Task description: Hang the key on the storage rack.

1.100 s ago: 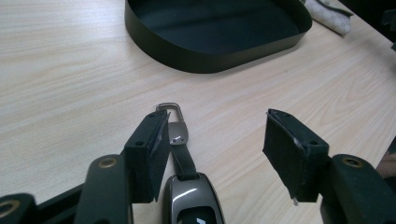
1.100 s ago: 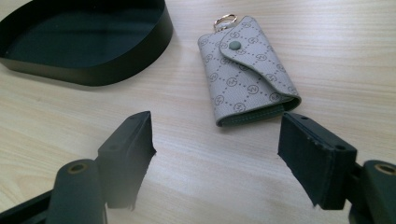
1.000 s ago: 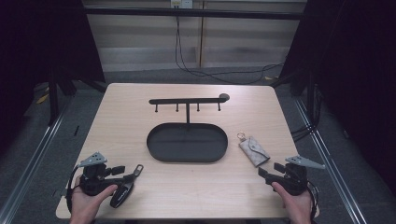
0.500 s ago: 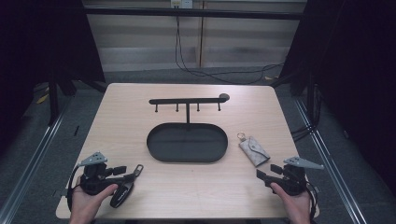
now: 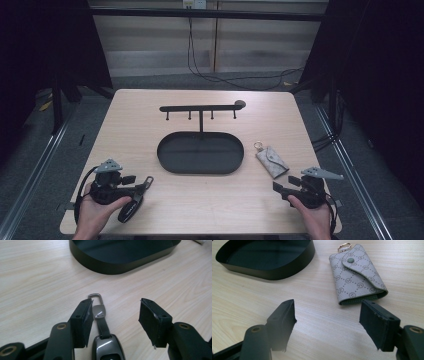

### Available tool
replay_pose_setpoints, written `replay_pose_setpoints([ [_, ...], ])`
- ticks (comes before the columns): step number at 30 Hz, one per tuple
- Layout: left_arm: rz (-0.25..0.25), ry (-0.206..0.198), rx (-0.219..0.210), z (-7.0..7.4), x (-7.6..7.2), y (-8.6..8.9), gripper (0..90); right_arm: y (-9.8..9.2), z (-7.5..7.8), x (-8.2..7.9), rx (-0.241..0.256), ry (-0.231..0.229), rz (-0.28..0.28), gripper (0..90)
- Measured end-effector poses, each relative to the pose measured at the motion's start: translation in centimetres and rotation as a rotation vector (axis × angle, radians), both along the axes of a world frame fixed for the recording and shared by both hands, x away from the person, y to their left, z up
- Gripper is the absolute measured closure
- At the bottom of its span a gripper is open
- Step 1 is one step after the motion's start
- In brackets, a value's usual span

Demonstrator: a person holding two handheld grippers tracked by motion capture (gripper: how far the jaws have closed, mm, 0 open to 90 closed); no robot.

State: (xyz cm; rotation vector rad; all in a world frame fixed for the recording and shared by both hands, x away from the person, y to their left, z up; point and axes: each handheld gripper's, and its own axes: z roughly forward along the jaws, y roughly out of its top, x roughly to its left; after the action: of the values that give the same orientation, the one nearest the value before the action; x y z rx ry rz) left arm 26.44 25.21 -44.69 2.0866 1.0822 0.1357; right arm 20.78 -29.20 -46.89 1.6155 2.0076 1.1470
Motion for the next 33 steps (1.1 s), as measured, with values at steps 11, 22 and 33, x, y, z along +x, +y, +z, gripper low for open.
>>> replay_pose_setpoints([
  [11,-0.037,0.03,0.135,1.4,1.3,-1.4,48.7,0.1,0.0,0.0,-0.003,0.001,0.002,27.6],
  [22,-0.055,0.144,0.217,1.2,3.6,-2.1,51.1,0.1,-0.1,0.1,-0.008,0.009,0.003,27.5],
  [33,-0.069,0.227,0.214,0.8,5.0,-2.8,58.3,0.0,-0.2,0.1,-0.006,0.014,-0.004,25.4],
])
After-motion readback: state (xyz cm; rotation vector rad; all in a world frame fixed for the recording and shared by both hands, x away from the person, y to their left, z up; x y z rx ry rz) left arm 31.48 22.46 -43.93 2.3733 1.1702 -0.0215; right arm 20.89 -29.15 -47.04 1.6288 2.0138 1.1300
